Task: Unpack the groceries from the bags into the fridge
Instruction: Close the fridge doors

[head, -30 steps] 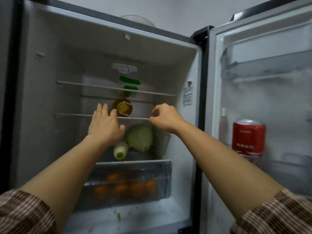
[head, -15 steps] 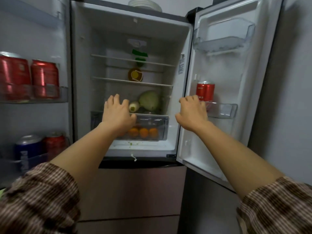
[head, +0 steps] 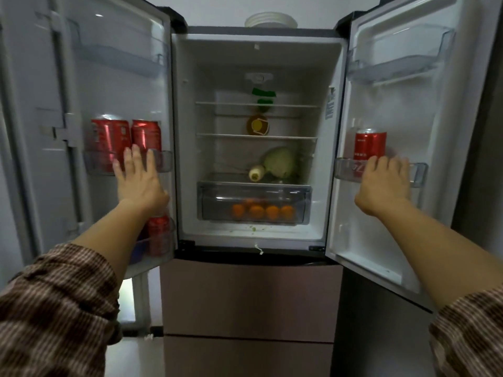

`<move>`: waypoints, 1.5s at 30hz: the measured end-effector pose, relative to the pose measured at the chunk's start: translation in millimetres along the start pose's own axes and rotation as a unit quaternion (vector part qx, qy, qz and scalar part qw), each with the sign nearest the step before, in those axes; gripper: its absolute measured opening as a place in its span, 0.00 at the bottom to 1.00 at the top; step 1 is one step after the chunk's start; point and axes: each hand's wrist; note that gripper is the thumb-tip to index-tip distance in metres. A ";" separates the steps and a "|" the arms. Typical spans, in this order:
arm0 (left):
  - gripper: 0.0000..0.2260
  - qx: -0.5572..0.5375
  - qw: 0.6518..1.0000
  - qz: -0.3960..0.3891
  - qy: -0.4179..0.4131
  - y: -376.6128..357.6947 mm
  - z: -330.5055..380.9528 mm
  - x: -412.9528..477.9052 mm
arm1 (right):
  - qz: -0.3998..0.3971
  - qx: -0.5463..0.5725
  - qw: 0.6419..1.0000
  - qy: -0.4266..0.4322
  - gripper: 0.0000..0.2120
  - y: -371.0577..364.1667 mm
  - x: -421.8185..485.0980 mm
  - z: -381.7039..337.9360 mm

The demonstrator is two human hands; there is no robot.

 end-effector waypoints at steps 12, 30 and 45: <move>0.25 0.057 0.993 0.095 -0.044 3.8 12.3 14.2 | 0.012 -0.057 0.998 0.027 0.33 17.8 3.5 -34.6; 0.30 -0.212 0.913 0.296 -0.185 31.2 85.6 8.3 | 0.198 0.259 0.938 0.118 0.25 34.0 19.2 -81.4; 0.50 -0.233 0.956 0.170 -0.048 -27.5 145.2 5.6 | 0.171 0.265 0.947 -0.070 0.48 10.5 19.9 -61.0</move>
Point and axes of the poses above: each hand's wrist, its own x-axis towards the middle knuckle, its own y-axis out of the back of the hand, z = x × y, and after that the axes turned 14 degrees about z, right-handed
